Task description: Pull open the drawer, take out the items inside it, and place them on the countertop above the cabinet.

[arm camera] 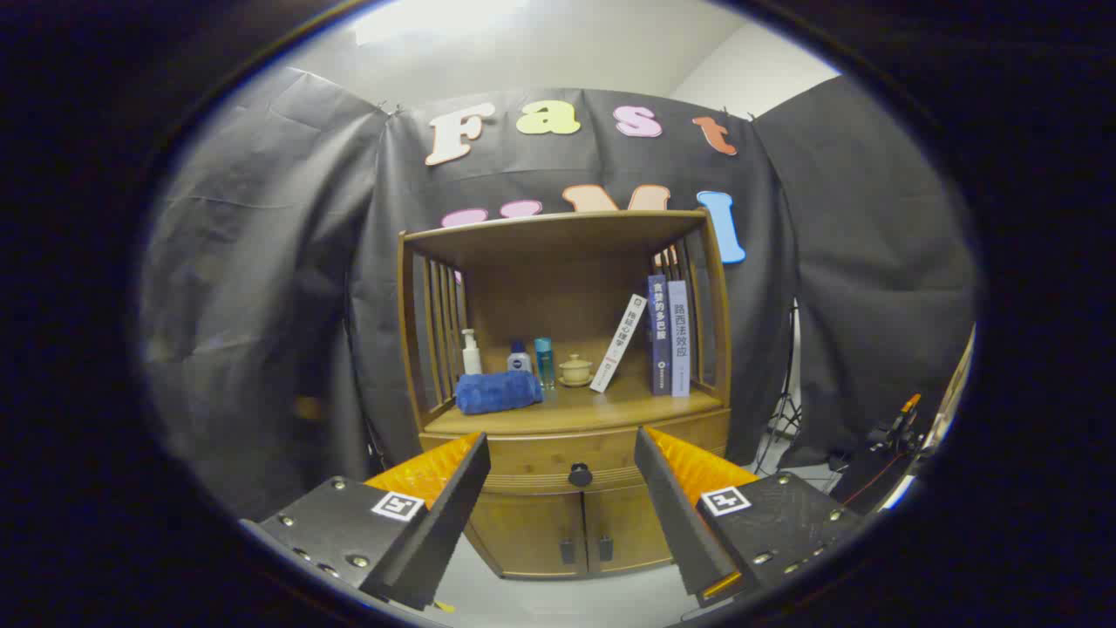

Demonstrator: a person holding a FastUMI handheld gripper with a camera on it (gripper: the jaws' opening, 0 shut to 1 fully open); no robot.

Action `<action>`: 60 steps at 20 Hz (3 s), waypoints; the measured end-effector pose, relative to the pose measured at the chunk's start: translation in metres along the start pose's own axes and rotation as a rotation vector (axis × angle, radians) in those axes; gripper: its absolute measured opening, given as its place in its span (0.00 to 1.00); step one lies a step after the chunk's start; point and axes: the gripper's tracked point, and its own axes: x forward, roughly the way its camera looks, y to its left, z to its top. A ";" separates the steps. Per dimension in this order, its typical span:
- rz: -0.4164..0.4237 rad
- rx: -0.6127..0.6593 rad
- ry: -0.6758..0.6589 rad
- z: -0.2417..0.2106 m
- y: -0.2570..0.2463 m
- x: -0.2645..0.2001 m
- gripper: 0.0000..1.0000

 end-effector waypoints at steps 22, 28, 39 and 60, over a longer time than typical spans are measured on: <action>-0.014 0.017 -0.007 -0.013 -0.009 -0.006 1.00; -0.010 0.012 -0.004 -0.019 -0.008 -0.005 1.00; -0.020 0.009 -0.010 -0.030 -0.016 0.003 0.99; -0.016 -0.038 0.053 -0.140 -0.040 0.187 1.00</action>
